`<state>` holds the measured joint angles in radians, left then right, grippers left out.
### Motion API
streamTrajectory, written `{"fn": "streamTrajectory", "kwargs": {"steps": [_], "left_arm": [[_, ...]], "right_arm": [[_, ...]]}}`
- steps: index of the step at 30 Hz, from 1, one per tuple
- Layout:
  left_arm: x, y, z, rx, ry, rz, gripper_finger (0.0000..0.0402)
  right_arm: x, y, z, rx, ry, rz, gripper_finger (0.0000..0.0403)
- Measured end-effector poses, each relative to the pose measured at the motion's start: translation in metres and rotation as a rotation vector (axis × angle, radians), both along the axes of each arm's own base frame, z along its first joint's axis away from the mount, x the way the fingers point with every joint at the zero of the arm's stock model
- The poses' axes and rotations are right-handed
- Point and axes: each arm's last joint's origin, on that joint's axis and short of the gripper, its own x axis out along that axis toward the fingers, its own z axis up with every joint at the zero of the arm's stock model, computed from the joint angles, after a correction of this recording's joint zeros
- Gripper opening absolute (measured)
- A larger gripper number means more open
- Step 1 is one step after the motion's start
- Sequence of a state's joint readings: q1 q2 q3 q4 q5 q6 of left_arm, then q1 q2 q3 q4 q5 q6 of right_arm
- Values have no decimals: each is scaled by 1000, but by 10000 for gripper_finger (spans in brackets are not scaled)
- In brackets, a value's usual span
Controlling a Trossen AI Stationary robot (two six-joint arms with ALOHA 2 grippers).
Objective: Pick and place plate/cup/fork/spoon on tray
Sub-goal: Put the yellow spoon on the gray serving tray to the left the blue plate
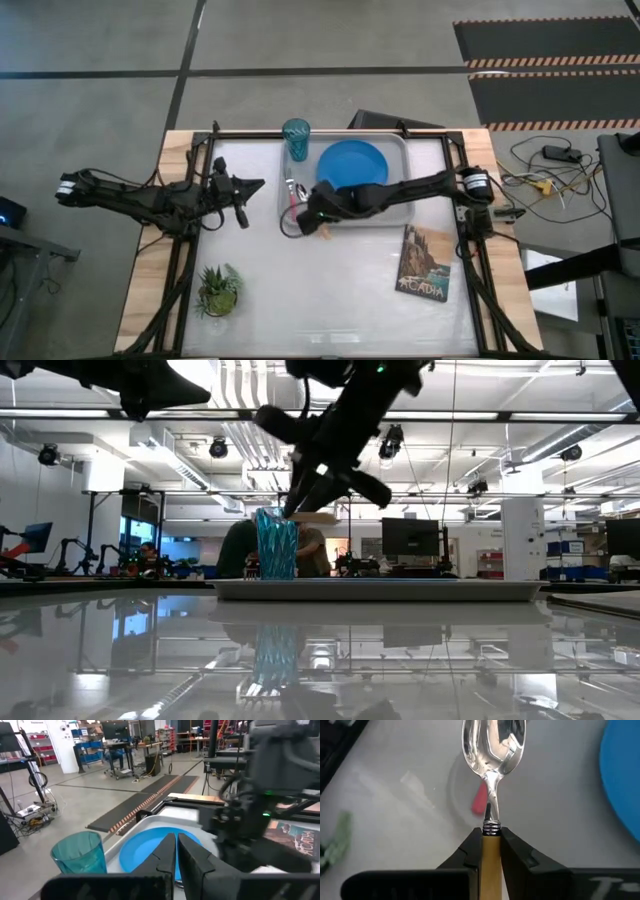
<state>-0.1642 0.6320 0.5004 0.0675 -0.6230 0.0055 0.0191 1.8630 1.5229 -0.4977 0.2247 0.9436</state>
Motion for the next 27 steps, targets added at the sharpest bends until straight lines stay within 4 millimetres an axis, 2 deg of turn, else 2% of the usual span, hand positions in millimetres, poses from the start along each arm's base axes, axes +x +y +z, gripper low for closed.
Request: {"fn": "streamTrajectory", "kwargs": {"steps": [4, 10, 14, 18, 27], "left_arm": [[-1, 0, 1, 0, -3, -4, 0], [-6, 1, 4, -5, -32, -19, 0], [-11, 1, 7, -2, -48, -21, 0], [-14, 2, 8, -2, -61, -21, 0], [-18, 2, 9, -2, -64, -22, 0]], "right_arm": [[11, -22, -6, 19, -6, -68, 34], [30, -51, -30, 29, 13, -177, 34], [41, -57, -48, 23, 38, -199, 34], [48, -65, -57, 21, 47, -230, 34], [46, -74, -58, -24, 60, -306, 34]]}}
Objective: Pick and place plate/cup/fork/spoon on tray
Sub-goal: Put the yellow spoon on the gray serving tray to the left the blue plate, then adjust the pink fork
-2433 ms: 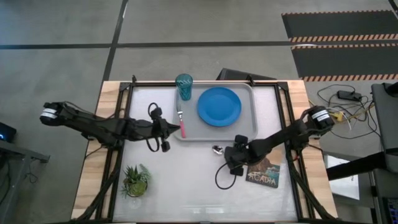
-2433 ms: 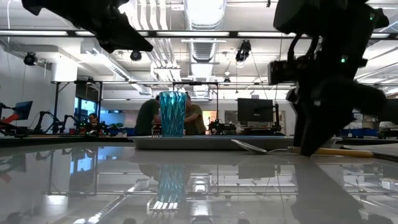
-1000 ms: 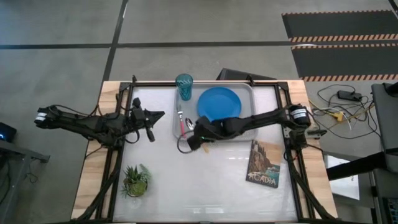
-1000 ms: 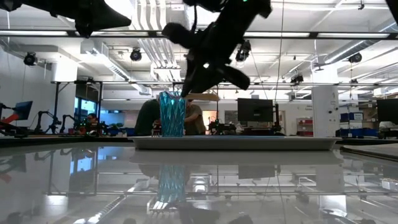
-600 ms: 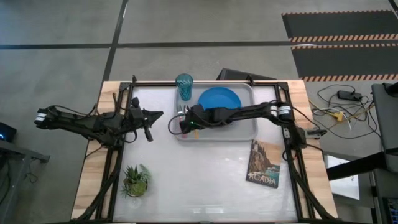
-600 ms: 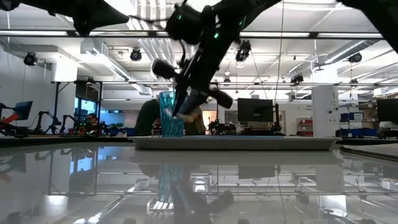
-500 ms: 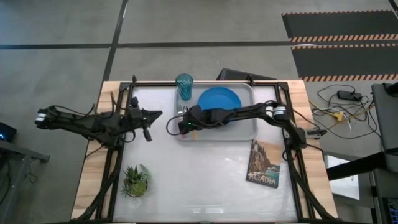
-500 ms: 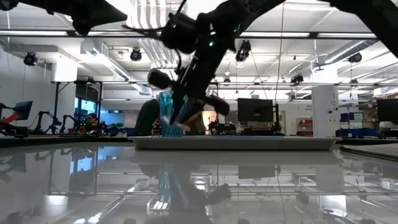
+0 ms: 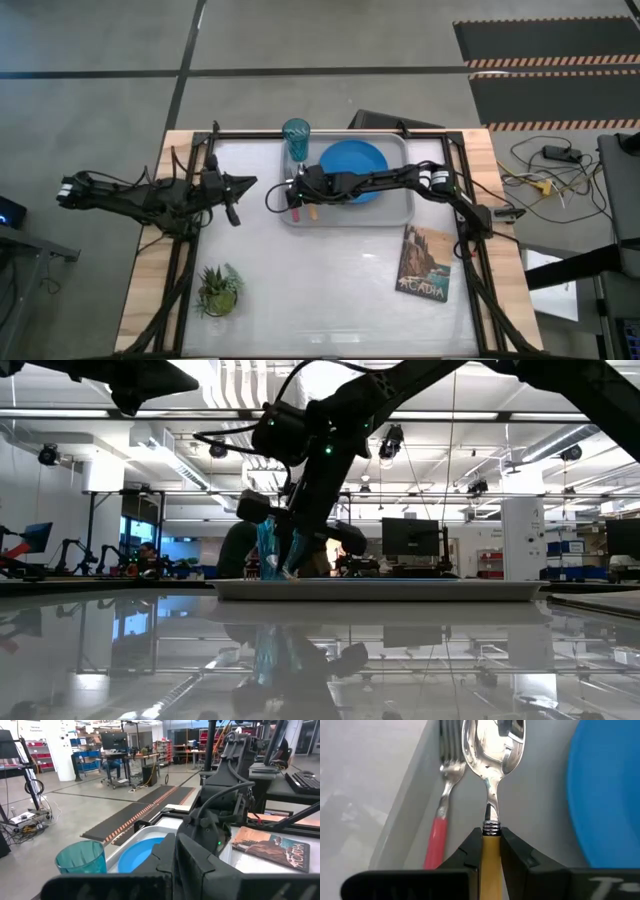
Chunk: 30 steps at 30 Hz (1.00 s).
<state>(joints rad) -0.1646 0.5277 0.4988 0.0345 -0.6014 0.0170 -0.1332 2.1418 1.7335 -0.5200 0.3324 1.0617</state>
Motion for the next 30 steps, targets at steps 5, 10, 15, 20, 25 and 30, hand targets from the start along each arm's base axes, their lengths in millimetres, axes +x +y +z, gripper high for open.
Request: {"fn": "streamTrajectory", "kwargs": {"steps": [5, 10, 15, 20, 25, 30], "left_arm": [[0, 0, 0, 6, 3, 0, 0], [0, 0, -1, 15, 9, 0, 0], [0, 0, 0, 14, 7, 0, 0], [0, 0, -1, 15, 9, 0, 0], [0, 0, -1, 15, 10, 0, 0], [2, 0, -4, 17, 21, -4, 0]], "right_arm": [[0, -1, -1, -11, 1, -18, 40], [-1, -1, -2, -19, 8, -36, 84], [-2, -1, 0, -26, 11, -23, 135], [-3, 0, 10, -29, 9, 46, 166], [-8, 9, 22, -17, 53, 146, 172], [-19, 34, 35, -41, 144, 242, 157]]}}
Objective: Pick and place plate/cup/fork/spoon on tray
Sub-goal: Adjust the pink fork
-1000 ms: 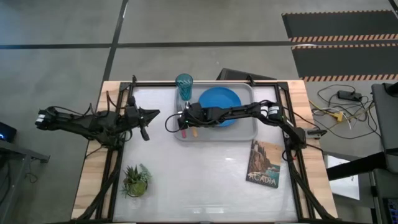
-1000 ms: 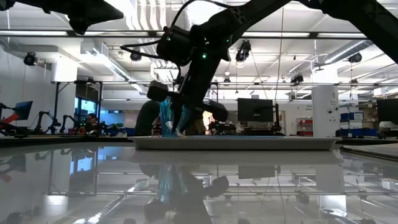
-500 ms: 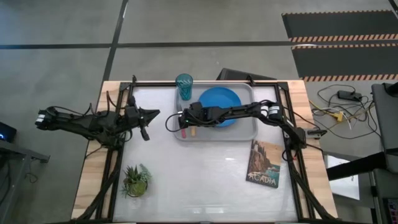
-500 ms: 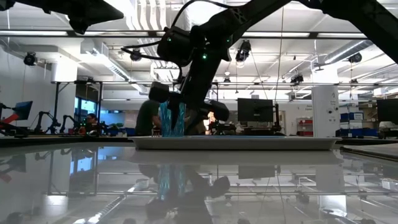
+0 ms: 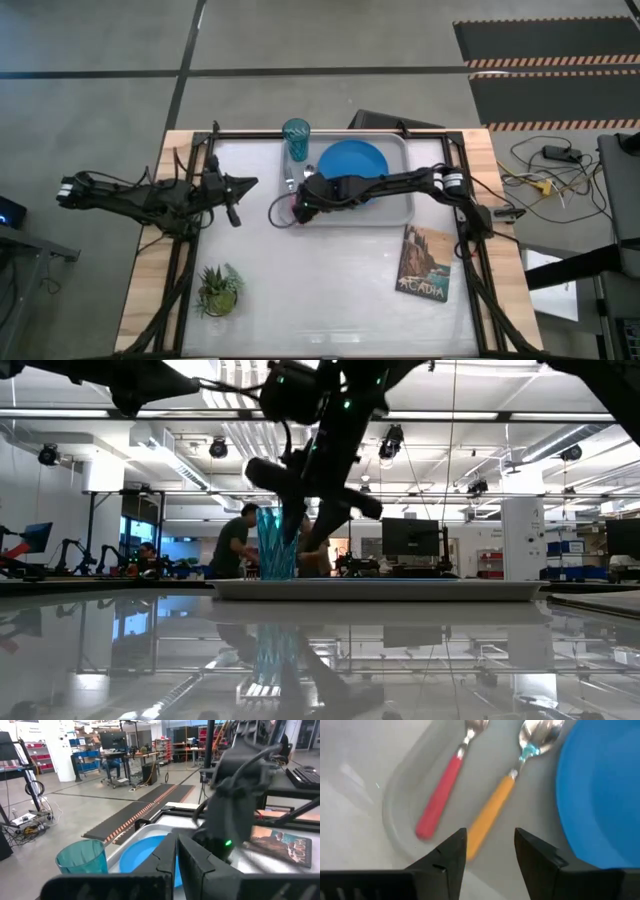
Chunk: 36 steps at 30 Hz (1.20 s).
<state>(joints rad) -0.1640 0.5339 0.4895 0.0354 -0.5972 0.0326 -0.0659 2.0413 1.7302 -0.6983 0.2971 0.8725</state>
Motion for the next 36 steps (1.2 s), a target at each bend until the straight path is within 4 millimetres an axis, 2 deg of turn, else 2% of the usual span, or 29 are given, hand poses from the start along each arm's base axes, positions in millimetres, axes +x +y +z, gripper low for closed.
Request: {"fn": "streamTrajectory", "kwargs": {"steps": [8, 13, 16, 22, 28, 33, 36], "left_arm": [[16, -3, -13, -21, 103, -13, 0], [35, -6, -18, -17, 182, -10, 0], [49, -7, -26, -29, 247, 1, 0], [72, -3, -45, -159, 403, 85, 0], [95, 2, -66, -245, 580, 189, 0], [118, 18, -76, -260, 781, 261, 0], [132, 31, -83, -209, 951, 198, 0]], "right_arm": [[-27, 59, 18, -93, 200, 180, 103], [-51, 98, 34, -170, 198, 290, 58], [-72, 112, 43, -214, 192, 328, 34], [-120, 121, 52, -347, 160, 338, 10], [-162, 110, 54, -398, 16, 342, 9], [-190, 101, 55, -435, -147, 396, 9], [-203, 97, 59, -482, -251, 435, 8]]}}
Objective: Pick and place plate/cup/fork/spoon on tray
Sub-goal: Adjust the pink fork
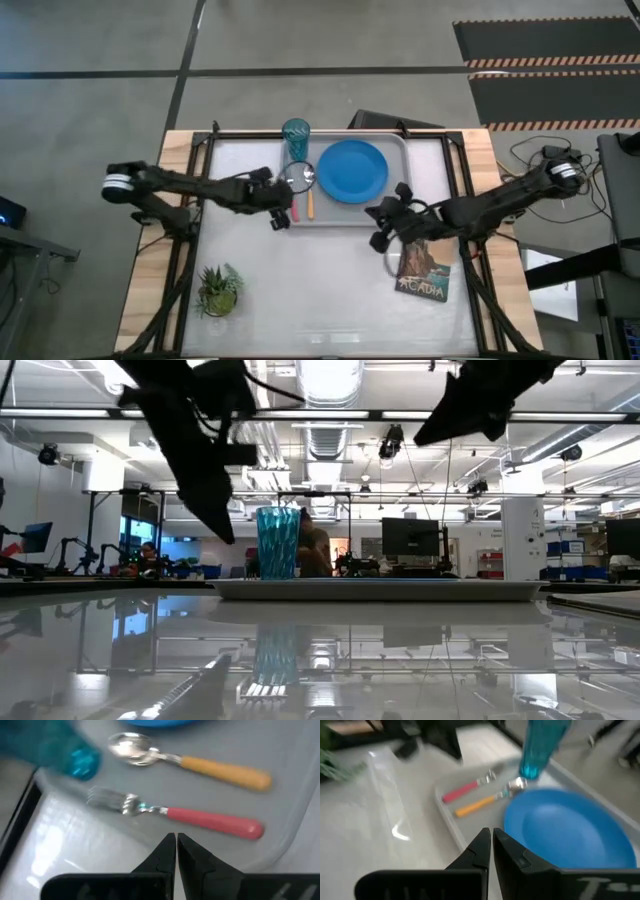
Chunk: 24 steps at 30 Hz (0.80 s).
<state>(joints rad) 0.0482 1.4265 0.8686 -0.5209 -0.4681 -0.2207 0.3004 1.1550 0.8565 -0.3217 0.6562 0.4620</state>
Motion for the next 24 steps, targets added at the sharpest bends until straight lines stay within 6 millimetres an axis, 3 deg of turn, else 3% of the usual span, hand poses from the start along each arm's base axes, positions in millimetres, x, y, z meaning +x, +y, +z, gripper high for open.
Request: {"fn": "streamTrajectory", "kwargs": {"steps": [4, 7, 14, 24], "left_arm": [[15, 11, -12, -18, 171, -260, 0], [18, 21, -21, -10, 282, -316, 0], [23, 43, -25, -12, 313, -278, 0], [33, 48, -24, 1, 200, -233, 0]], "right_arm": [[-15, -5, 9, -58, -96, 72, 8], [-27, -8, 17, -60, -136, 82, 8], [-44, -13, 18, -114, -141, 115, 8], [-52, -16, 20, -126, -146, 122, 8]]}}
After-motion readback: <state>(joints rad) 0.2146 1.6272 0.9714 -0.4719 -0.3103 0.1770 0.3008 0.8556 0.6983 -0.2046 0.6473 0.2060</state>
